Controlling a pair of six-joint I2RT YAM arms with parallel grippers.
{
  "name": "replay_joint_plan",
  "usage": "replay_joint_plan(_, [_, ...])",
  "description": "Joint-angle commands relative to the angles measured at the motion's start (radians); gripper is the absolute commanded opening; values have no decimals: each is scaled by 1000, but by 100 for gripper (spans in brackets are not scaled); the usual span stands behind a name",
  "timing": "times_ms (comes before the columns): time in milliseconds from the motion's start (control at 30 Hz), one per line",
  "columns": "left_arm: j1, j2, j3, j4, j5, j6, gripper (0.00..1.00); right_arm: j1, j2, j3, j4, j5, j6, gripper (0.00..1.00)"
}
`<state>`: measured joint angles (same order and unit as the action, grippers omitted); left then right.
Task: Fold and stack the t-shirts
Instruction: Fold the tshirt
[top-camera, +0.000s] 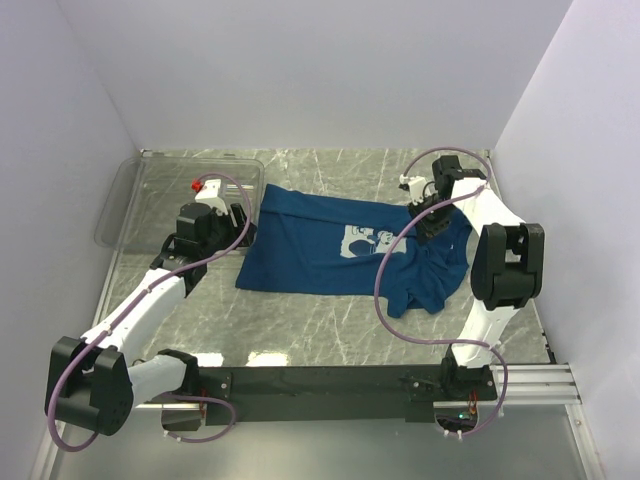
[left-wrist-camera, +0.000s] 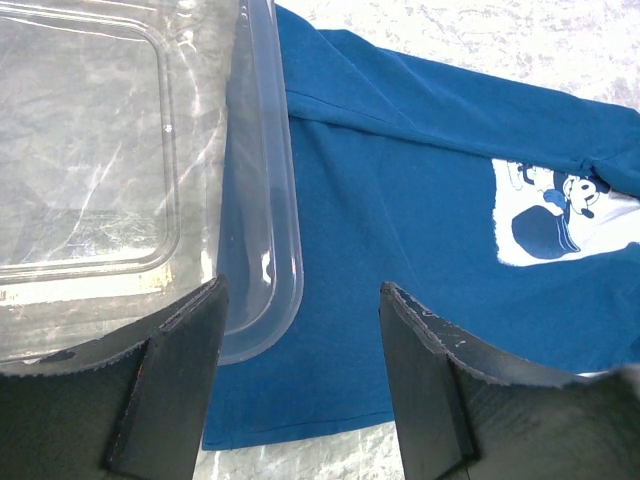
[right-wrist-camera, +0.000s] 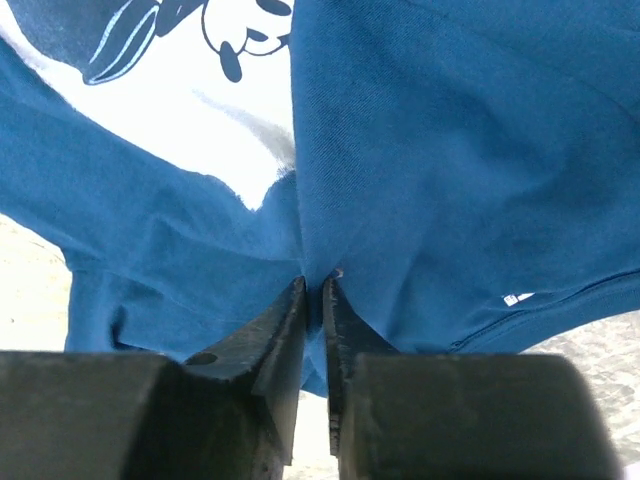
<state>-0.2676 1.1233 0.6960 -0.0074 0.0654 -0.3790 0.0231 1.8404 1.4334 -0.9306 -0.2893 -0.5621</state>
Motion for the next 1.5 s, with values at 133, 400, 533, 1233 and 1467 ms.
replay_joint_plan(133, [7,-17,37,35,19,17,67,-12,8,10,-13,4,-9,22])
replay_joint_plan(400, [7,-16,39,35,24,17,67,-11,-21,31,-72,-98,-50,1])
replay_joint_plan(533, [8,-10,45,35,30,17,67,-12,-17,70,-190,-241,-146,0])
replay_joint_plan(1233, [8,-17,39,35,48,11,67,-17,-67,-11,-53,-68,-13,48])
replay_joint_plan(1467, [8,-26,14,52,56,-3,67,-28,-178,-77,-31,-62,-42,46])
